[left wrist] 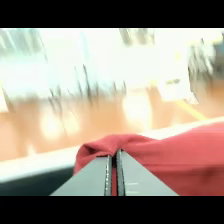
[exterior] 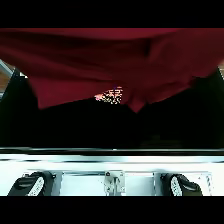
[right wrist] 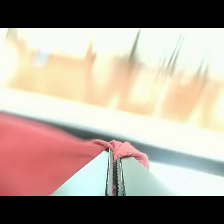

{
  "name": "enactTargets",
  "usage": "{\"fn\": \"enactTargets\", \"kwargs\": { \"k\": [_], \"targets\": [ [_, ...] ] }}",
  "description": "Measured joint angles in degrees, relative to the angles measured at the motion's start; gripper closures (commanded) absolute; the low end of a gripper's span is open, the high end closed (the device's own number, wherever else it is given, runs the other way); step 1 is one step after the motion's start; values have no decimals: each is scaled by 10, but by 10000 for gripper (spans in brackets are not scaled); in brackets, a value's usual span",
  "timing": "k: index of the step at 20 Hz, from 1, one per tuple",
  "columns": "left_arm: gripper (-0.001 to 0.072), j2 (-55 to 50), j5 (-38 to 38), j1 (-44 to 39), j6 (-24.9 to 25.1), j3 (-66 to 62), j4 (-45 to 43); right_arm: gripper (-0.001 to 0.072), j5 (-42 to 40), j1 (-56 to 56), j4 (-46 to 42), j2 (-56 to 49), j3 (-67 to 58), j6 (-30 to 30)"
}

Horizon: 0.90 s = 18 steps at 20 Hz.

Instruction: Fold the shirts.

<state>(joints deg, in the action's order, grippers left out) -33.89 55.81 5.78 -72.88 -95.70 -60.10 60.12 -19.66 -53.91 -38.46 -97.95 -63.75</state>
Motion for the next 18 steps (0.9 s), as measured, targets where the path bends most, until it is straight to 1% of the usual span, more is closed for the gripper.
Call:
{"fn": "enactTargets", "kwargs": {
  "k": [2,4,7,10,13,15,16,18],
  "targets": [
    [667,23,41,0,-30,-42,-42,651,7,0,-35,41,-30,-29],
    [667,40,100,0,-49,-65,-86,651,50,0,-84,69,-45,-53],
    [666,53,188,0,-65,-81,-136,651,118,1,-132,95,-57,-73],
    [666,54,234,0,-71,-82,-159,651,176,1,-149,93,-60,-84],
    [666,41,262,0,-74,-45,-167,652,253,1,-148,56,-40,-91],
    [666,23,274,0,-78,9,-171,652,300,1,-144,21,7,-98],
    [665,9,278,0,-80,45,-172,652,312,1,-144,4,39,-105],
    [666,-30,278,0,-84,120,-171,652,308,11,-149,-36,122,-112]
  ]
}}
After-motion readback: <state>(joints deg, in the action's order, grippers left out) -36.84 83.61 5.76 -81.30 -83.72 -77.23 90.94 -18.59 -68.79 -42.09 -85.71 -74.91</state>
